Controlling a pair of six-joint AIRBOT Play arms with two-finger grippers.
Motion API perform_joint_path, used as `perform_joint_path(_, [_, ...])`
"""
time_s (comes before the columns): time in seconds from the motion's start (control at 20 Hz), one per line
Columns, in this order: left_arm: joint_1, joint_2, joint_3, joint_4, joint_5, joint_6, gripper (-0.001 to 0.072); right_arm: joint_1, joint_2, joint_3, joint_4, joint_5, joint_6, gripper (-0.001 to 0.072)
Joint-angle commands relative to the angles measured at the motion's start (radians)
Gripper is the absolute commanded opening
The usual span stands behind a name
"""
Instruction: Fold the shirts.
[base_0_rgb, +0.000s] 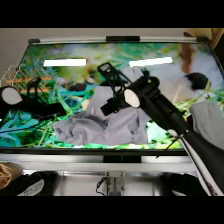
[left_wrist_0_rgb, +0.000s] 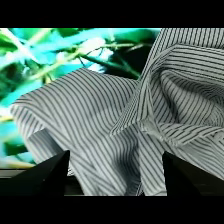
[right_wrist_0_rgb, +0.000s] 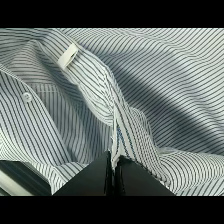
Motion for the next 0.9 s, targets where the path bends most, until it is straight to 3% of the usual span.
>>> perform_joint_path(0.0, [0.003,-0.152,-0.019,-0.165,0.13,0.07,0.0694,0.029,0.003,-0.001,-0.056,0.006,0.023,0.0075])
perform_joint_path(0.05, [0.003,-0.184,-0.01,-0.18,0.15,0.085,0.0601,0.029,0.003,-0.001,-0.058,0.006,0.022,0.0075])
perform_joint_path(0.2, [0.003,-0.253,0.023,-0.181,0.13,0.117,0.0598,0.029,0.003,-0.001,-0.058,0.008,0.013,0.0075])
perform_joint_path(0.4, [0.004,-0.282,0.024,-0.155,-0.099,0.225,0.0588,0.029,0.003,-0.001,-0.103,0.008,0.008,0.0075])
perform_joint_path(0.45, [0.005,-0.278,0.024,-0.137,-0.114,0.227,0.0452,0.029,0.003,-0.001,-0.114,0.009,0.008,0.0075])
perform_joint_path(0.5, [0.006,-0.278,0.024,-0.135,-0.116,0.227,0.042,0.029,0.003,-0.001,-0.117,0.009,0.008,0.0075])
perform_joint_path(0.55, [0.01,-0.277,0.024,-0.139,-0.117,0.227,0.0285,0.028,0.003,-0.001,-0.118,0.013,0.008,0.0075])
perform_joint_path(0.6, [0.01,-0.278,0.025,-0.142,-0.117,0.231,0.0233,0.028,0.003,-0.001,-0.117,0.019,0.009,0.0076])
perform_joint_path(0.65, [0.01,-0.278,0.025,-0.158,-0.117,0.249,0.0114,0.028,0.003,-0.001,-0.117,0.026,0.015,0.0075])
perform_joint_path(0.7, [0.012,-0.278,0.03,-0.193,-0.116,0.301,0.0052,0.028,0.003,-0.001,-0.118,0.025,0.04,0.0076])
perform_joint_path(0.75, [0.016,-0.278,0.05,-0.23,-0.114,0.346,0.0052,0.027,0.003,-0.001,-0.129,0.01,0.05,0.0076])
perform_joint_path(0.85, [0.035,-0.278,0.163,-0.24,-0.08,0.336,0.0051,0.001,0.003,0.0,-0.204,-0.088,0.092,0.0076])
